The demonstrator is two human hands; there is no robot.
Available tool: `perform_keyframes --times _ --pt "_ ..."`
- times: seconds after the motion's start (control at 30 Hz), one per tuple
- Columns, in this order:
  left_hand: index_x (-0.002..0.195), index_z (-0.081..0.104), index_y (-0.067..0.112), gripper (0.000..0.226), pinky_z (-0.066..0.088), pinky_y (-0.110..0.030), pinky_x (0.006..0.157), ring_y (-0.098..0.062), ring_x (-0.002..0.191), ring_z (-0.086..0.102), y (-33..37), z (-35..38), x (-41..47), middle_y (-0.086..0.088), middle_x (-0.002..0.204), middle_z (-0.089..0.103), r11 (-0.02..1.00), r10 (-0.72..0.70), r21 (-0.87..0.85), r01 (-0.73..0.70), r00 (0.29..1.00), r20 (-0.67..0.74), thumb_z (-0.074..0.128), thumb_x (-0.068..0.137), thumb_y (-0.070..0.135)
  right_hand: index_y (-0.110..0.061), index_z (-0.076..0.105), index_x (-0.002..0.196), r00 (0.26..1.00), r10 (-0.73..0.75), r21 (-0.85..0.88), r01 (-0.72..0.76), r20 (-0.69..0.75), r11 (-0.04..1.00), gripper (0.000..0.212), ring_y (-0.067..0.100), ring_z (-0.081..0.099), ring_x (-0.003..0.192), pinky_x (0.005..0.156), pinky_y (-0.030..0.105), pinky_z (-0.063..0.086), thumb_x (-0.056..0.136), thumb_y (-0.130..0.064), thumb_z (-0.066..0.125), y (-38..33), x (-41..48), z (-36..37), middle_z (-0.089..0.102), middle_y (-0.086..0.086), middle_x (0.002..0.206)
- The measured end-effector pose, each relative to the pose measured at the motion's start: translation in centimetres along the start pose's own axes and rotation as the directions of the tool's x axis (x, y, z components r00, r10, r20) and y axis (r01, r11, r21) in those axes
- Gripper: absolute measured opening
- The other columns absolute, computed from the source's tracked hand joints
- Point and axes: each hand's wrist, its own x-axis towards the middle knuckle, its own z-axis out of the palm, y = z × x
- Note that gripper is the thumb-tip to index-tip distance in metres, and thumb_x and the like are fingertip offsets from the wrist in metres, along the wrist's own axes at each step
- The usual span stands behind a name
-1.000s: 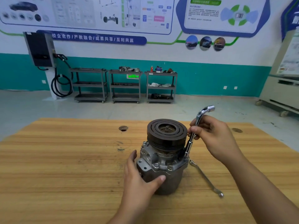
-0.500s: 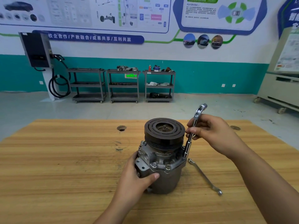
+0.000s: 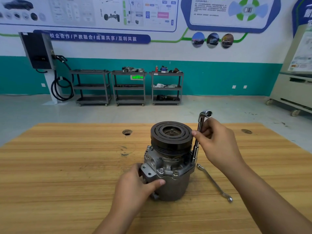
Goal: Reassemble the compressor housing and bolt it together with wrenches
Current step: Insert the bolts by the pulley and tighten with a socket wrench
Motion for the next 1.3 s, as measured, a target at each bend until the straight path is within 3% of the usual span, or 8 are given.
perform_keyframes --times 0.17,0.33,0.43,0.6,0.7,0.87,1.17,1.3 --pt "0.080 0.042 0.034 0.056 0.035 -0.018 0.054 0.000 0.074 0.052 0.7 0.0 -0.2 0.017 0.077 0.055 0.981 -0.019 0.195 0.011 0.999 0.040 0.072 0.053 0.071 -0.025 0.042 0.069 0.999 0.022 -0.028 -0.023 -0.032 0.999 0.030 0.002 0.046 0.059 0.055 0.006 0.037 0.085 -0.020 0.067 0.2 0.2 0.3 0.051 -0.009 0.063" --pt "0.094 0.034 0.029 0.068 0.037 -0.022 0.063 -0.009 0.078 0.043 2.8 1.4 -1.7 0.014 0.083 0.044 0.878 0.059 0.474 -0.060 0.998 0.018 0.049 0.061 0.086 -0.022 0.044 0.074 0.998 0.033 -0.061 -0.036 -0.050 0.997 0.026 0.000 0.044 0.059 0.048 0.011 0.033 0.087 -0.019 0.066 0.8 1.4 0.7 0.047 -0.011 0.063" --pt "0.092 0.027 0.026 0.063 0.042 -0.024 0.067 -0.012 0.083 0.051 3.4 2.1 -2.6 0.009 0.087 0.046 0.826 0.129 0.545 -0.144 0.989 0.066 0.038 0.071 0.085 -0.019 0.045 0.077 0.997 0.060 -0.048 -0.063 -0.056 0.997 0.022 0.000 0.043 0.060 0.050 0.014 0.027 0.088 -0.018 0.064 1.1 2.1 1.4 0.047 -0.010 0.065" --pt "0.092 0.026 0.027 0.054 0.034 -0.024 0.064 -0.012 0.083 0.049 3.5 2.6 -3.2 0.009 0.086 0.041 0.810 0.166 0.543 -0.220 0.975 0.147 0.033 0.079 0.079 -0.016 0.054 0.083 0.983 0.102 0.161 -0.077 -0.150 0.984 0.010 0.011 0.058 0.071 0.066 0.016 0.045 0.089 -0.016 0.062 1.3 3.2 0.2 0.057 -0.009 0.073" --pt "0.091 0.029 0.027 0.056 0.034 -0.023 0.064 -0.011 0.079 0.045 3.3 2.5 -3.0 0.010 0.083 0.042 0.824 0.135 0.526 -0.210 0.975 0.178 0.034 0.077 0.081 -0.021 0.056 0.081 0.993 0.117 0.309 -0.106 -0.018 0.945 0.015 0.013 0.067 0.075 0.070 0.026 0.054 0.091 -0.009 0.058 1.0 3.6 -2.5 0.066 -0.004 0.079" --pt "0.090 0.031 0.026 0.057 0.035 -0.025 0.062 -0.013 0.090 0.058 3.7 2.3 -2.9 0.008 0.091 0.057 0.825 0.085 0.534 -0.183 0.976 0.202 0.037 0.075 0.081 -0.020 0.061 0.086 0.960 0.027 0.280 -0.108 0.279 0.954 0.020 0.006 0.068 0.072 0.062 0.018 0.054 0.089 0.000 0.055 0.9 1.3 -3.7 0.070 -0.001 0.075" --pt "0.090 0.035 0.028 0.057 0.034 -0.024 0.058 -0.012 0.086 0.060 3.8 2.2 -3.1 0.011 0.083 0.054 0.847 0.059 0.514 -0.137 0.985 0.165 0.040 0.073 0.082 -0.016 0.061 0.084 0.945 0.045 0.268 -0.137 0.324 0.954 0.021 0.009 0.069 0.074 0.068 0.024 0.057 0.089 0.003 0.055 0.6 0.5 -3.6 0.071 0.001 0.076" --pt "0.091 0.038 0.028 0.057 0.035 -0.025 0.060 -0.013 0.090 0.061 3.6 2.5 -3.1 0.009 0.093 0.062 0.850 0.056 0.511 -0.126 0.987 0.150 0.042 0.073 0.082 -0.016 0.061 0.083 0.940 0.062 0.265 -0.158 0.337 0.951 0.019 0.011 0.069 0.075 0.068 0.023 0.057 0.088 0.003 0.057 0.2 0.4 -3.7 0.070 0.002 0.077"
